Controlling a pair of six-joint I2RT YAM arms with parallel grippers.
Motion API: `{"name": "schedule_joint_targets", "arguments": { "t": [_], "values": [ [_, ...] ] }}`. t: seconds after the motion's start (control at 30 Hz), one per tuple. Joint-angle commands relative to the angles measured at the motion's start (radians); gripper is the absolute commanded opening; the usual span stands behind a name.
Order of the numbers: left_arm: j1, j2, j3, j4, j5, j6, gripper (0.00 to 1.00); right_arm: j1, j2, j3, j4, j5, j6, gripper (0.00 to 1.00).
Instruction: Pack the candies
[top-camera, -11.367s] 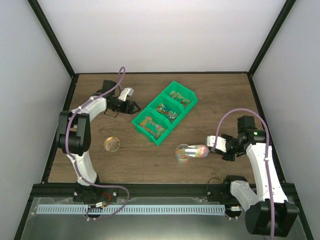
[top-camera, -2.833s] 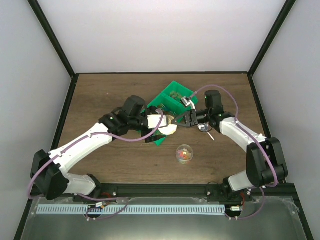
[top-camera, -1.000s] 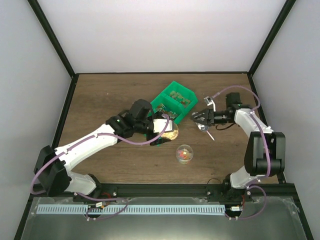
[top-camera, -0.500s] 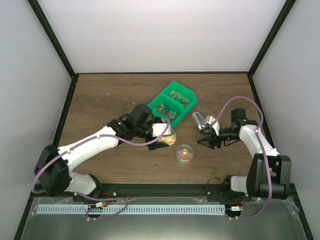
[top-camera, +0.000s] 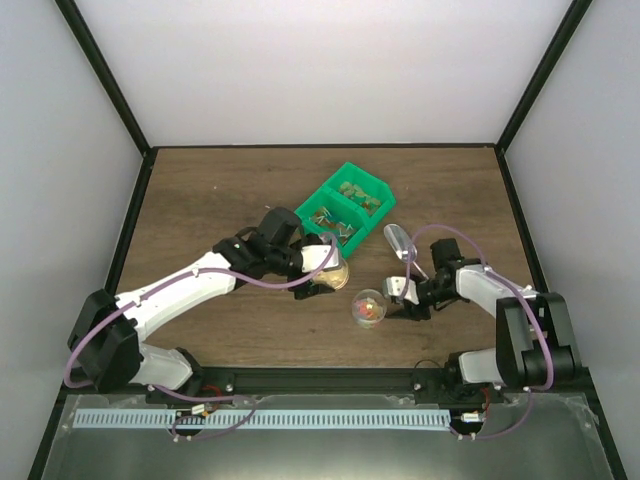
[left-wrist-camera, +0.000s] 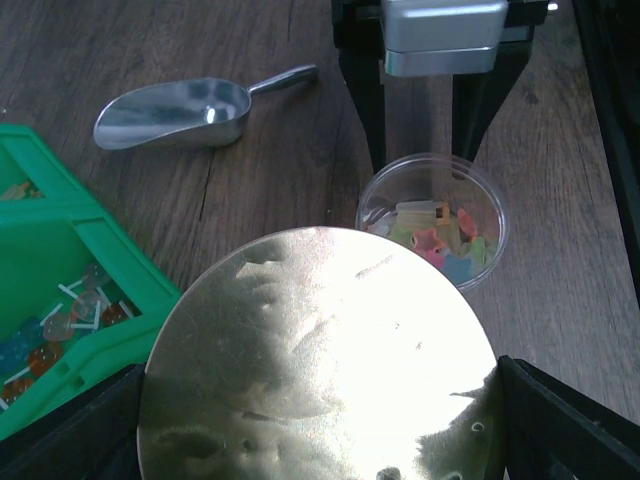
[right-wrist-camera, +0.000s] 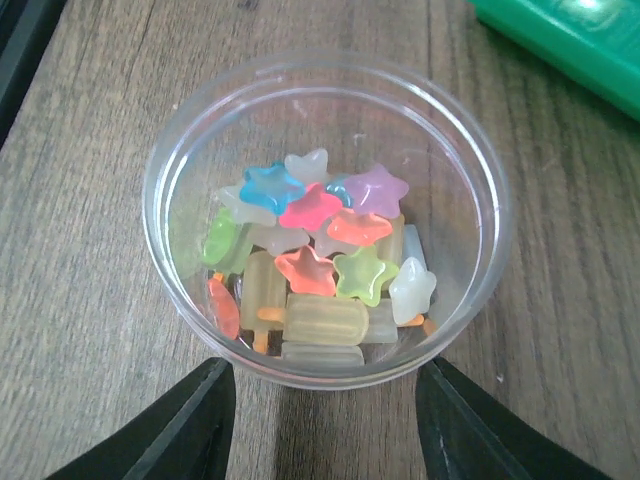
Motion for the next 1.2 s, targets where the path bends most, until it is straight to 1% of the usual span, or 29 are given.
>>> {"name": "schedule_joint_targets", "arguments": {
  "t": [0.0, 0.07, 0.27, 0.37, 0.5, 0.6, 0.67, 0.77, 0.87, 0.97, 1.07, 1.17],
  "values": [
    [0.025, -0.017, -0.016, -0.026, 0.028, 0.010, 0.79, 0.066, 0.021, 0.005, 0.081, 0.054, 0.024, 0.52],
    [0.037, -0.028, -0.026, -0.038, 0.032, 0.020, 0.78, 0.097, 0.022, 0.014, 0.104, 0.049, 0.057, 0.52],
    [0.069, -0.073, -0.058, -0.086, 0.037, 0.045, 0.78, 0.253, 0.057, 0.061, 0.189, 0.051, 0.235, 0.53],
    [0.077, -0.103, -0.080, -0.123, 0.039, 0.088, 0.78, 0.323, 0.076, 0.067, 0.243, 0.060, 0.313, 0.53],
    [0.078, -0.150, -0.121, -0.176, 0.039, 0.154, 0.78, 0.433, 0.122, 0.099, 0.317, 0.068, 0.495, 0.53],
    [0.078, -0.172, -0.142, -0.213, 0.069, 0.176, 0.78, 0.495, 0.141, 0.106, 0.400, 0.068, 0.644, 0.54],
    [0.075, -0.173, -0.153, -0.213, 0.094, 0.176, 0.78, 0.527, 0.156, 0.112, 0.415, 0.096, 0.699, 0.56],
    [0.061, -0.149, -0.154, -0.204, 0.112, 0.175, 0.78, 0.515, 0.150, 0.118, 0.365, 0.085, 0.708, 0.57],
    [0.037, -0.112, -0.155, -0.199, 0.120, 0.186, 0.78, 0.451, 0.104, 0.130, 0.301, 0.063, 0.702, 0.59],
    [0.013, -0.078, -0.164, -0.153, 0.106, 0.172, 0.78, 0.379, 0.068, 0.159, 0.243, 0.037, 0.743, 0.62],
    [-0.001, -0.041, -0.158, -0.116, 0.108, 0.139, 0.79, 0.336, 0.050, 0.196, 0.222, 0.032, 0.869, 0.63],
    [-0.011, -0.013, -0.157, -0.090, 0.117, 0.125, 0.79, 0.303, 0.029, 0.213, 0.237, -0.002, 1.042, 0.66]
  ]
}}
